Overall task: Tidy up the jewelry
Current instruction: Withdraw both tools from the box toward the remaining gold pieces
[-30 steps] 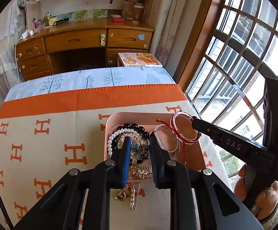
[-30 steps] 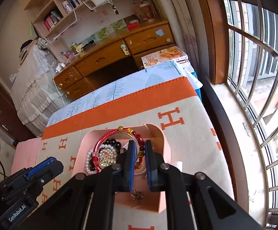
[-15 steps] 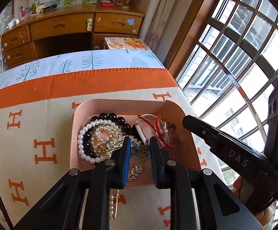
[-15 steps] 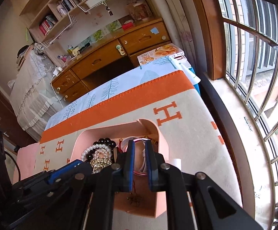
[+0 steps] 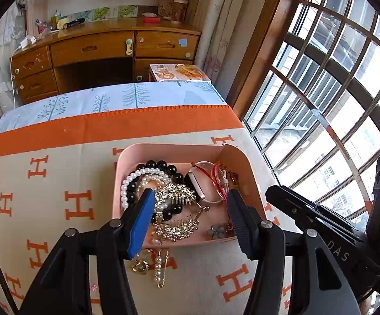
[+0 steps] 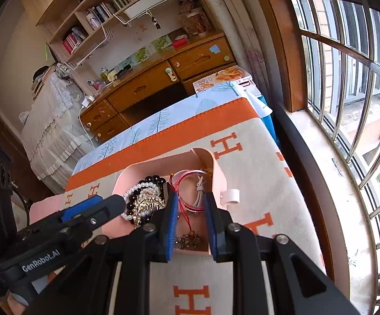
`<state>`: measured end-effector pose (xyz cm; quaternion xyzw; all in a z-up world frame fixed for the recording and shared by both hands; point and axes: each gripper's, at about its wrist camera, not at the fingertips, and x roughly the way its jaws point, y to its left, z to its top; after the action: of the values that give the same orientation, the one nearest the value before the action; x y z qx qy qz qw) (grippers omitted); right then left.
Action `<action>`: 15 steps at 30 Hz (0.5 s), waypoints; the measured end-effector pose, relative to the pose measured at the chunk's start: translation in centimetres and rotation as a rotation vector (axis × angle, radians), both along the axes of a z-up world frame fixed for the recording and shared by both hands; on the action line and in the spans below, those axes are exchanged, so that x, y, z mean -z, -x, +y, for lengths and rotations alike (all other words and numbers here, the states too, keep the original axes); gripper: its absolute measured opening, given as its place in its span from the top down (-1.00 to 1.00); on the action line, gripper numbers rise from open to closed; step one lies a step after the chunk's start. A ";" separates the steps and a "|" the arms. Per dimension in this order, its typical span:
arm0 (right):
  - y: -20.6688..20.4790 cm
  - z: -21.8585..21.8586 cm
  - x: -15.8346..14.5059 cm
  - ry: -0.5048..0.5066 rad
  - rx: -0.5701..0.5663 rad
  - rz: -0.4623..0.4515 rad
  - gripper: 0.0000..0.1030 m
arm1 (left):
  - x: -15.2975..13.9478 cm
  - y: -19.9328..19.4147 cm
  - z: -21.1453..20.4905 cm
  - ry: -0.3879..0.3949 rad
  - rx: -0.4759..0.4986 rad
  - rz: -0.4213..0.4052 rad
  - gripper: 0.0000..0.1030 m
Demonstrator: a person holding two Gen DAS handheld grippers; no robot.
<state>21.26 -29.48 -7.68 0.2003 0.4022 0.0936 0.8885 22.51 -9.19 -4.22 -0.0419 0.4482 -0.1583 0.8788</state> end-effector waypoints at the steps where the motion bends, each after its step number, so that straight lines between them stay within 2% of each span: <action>1: 0.2 0.0 -0.1 0.000 -0.003 0.000 0.61 | -0.4 0.3 0.4 -0.007 -0.004 -0.009 -0.08; 3: 0.8 0.2 -0.3 0.000 -0.011 -0.007 0.61 | -1.0 1.2 1.3 -0.023 -0.014 -0.026 -0.11; 5: 1.6 0.4 -0.7 0.008 -0.015 -0.017 0.61 | -1.7 2.0 2.2 -0.040 -0.029 -0.042 -0.23; 9: 3.2 1.1 -1.8 0.021 -0.034 -0.040 0.61 | -3.0 4.0 4.4 -0.069 -0.059 -0.074 -0.29; 15: 5.2 2.5 -3.6 0.053 -0.066 -0.084 0.61 | -5.3 6.9 7.6 -0.088 -0.109 -0.131 -0.52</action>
<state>16.11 -27.00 -4.06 0.1594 0.3733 0.1205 0.9059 15.60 -1.63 1.12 -0.0171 0.3933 -0.0926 0.9146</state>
